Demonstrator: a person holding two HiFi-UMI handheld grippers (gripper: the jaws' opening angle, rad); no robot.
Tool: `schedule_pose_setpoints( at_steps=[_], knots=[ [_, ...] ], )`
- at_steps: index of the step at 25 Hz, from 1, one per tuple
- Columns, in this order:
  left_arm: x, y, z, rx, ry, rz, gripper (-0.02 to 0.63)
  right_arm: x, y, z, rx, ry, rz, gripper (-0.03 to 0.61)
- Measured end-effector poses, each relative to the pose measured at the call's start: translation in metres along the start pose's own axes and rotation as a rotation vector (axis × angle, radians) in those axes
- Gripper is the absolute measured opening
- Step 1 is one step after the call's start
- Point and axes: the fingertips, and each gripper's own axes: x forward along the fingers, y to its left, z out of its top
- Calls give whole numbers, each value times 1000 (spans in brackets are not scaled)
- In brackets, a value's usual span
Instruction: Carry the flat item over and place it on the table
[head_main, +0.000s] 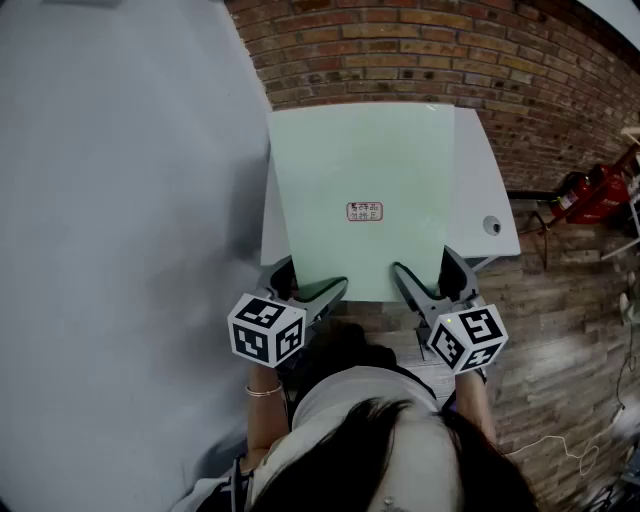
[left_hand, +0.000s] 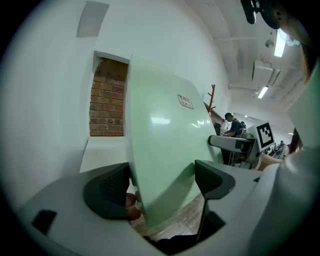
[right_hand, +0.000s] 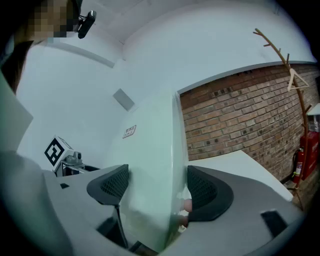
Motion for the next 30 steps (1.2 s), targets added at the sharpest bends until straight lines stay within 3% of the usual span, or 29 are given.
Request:
schedule_pose_setpoints(
  at_steps=[14, 30],
  knots=[
    [-13, -28, -12, 1, -40, 26, 422, -29, 3, -5, -16, -22, 31, 379],
    [18, -7, 4, 11, -38, -16, 422, -4, -17, 2, -17, -30, -15, 379]
  ],
)
